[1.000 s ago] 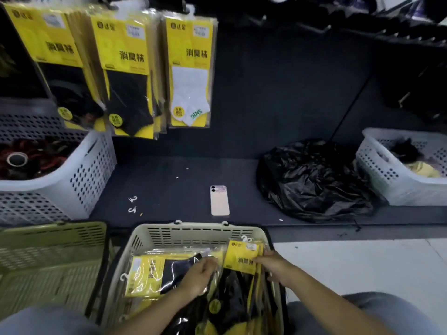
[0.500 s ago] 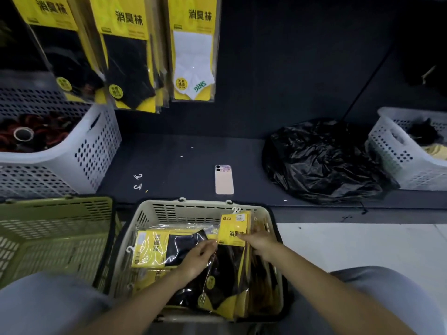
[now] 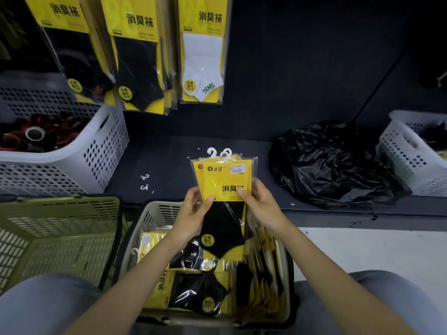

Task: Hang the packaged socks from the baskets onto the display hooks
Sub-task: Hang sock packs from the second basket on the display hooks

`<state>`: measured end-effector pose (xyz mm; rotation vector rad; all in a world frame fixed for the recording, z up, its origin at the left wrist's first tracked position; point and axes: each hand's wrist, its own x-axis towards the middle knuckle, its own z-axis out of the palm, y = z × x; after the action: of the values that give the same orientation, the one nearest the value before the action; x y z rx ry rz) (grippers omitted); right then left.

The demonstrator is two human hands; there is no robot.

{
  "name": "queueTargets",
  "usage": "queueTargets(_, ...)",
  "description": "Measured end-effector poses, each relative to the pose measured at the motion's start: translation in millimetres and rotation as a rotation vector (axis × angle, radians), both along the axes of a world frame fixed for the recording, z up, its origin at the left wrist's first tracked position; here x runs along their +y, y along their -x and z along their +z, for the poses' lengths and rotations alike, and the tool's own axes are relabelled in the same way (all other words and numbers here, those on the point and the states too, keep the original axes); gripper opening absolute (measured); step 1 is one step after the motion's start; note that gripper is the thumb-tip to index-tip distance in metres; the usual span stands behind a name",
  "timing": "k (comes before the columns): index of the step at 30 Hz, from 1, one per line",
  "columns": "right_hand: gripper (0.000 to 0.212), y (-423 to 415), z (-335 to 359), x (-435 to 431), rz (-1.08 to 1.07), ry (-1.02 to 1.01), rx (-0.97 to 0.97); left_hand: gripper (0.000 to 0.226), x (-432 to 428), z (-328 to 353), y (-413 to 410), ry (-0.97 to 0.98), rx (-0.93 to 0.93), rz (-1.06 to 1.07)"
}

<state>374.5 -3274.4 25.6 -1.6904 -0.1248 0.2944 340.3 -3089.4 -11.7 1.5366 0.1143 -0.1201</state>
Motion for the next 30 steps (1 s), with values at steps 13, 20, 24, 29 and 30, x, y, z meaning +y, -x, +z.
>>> queueTargets(13,0.048,13.8,-30.7,0.6,0.15,0.229,-0.002,0.055,15.4,-26.4,15.0,-0.242,-0.05,-0.171)
queueTargets(20,0.045,2.0,5.5,9.4,-0.127,0.07,-0.199,0.05,20.4,25.2,2.2,-0.141,-0.114,-0.09)
queueTargets(24,0.029,-10.7,42.8,26.4,-0.211,-0.042,-0.332,0.052,32.8,64.6,-12.6,-0.068,-0.165,-0.048)
queueTargets(29,0.025,-19.8,78.4,52.5,-0.194,-0.205,-0.357,0.056,48.8,106.8,-31.7,-0.055,-0.205,0.077)
queueTargets(30,0.026,-20.5,83.3,56.6,-0.188,-0.242,-0.349,0.056,51.1,112.0,-33.6,-0.068,-0.213,0.111)
